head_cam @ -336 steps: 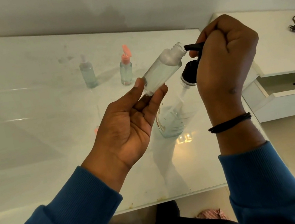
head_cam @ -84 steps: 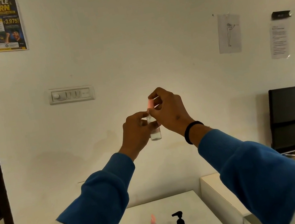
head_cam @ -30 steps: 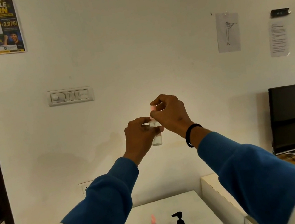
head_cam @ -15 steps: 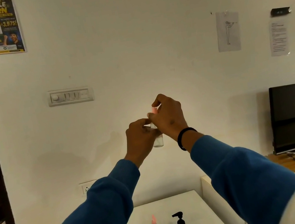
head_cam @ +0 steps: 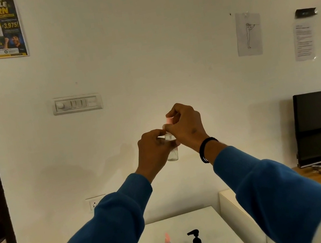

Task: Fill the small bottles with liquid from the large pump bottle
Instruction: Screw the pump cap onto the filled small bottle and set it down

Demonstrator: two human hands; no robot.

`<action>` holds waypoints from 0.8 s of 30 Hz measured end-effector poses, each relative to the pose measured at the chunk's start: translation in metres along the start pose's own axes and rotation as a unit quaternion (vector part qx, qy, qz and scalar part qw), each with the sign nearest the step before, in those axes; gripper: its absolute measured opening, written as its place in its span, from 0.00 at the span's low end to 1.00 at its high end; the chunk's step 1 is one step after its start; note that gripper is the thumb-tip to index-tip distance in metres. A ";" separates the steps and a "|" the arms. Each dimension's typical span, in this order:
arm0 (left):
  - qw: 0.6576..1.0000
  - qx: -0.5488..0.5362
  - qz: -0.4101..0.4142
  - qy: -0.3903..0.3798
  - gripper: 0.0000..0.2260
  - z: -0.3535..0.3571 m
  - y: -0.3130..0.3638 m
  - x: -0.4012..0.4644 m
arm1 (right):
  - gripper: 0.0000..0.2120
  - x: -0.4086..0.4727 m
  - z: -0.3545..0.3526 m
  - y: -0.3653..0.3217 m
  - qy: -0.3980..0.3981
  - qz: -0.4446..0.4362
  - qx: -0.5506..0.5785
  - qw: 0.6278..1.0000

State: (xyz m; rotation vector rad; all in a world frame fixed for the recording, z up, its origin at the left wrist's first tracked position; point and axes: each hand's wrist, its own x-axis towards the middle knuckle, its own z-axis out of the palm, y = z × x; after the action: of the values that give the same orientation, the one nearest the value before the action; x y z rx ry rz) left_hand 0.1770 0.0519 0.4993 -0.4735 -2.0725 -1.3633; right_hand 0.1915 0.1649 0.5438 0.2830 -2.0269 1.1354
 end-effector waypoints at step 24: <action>1.000 -0.007 -0.006 0.014 0.20 -0.007 -0.001 0.002 | 0.10 -0.001 0.001 -0.001 -0.014 -0.018 0.016 1.000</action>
State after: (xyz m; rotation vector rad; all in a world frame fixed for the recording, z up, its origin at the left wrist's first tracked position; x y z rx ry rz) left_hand 0.1770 0.0447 0.5018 -0.4463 -2.0463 -1.3853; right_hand 0.1919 0.1639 0.5437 0.3525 -2.0222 1.1471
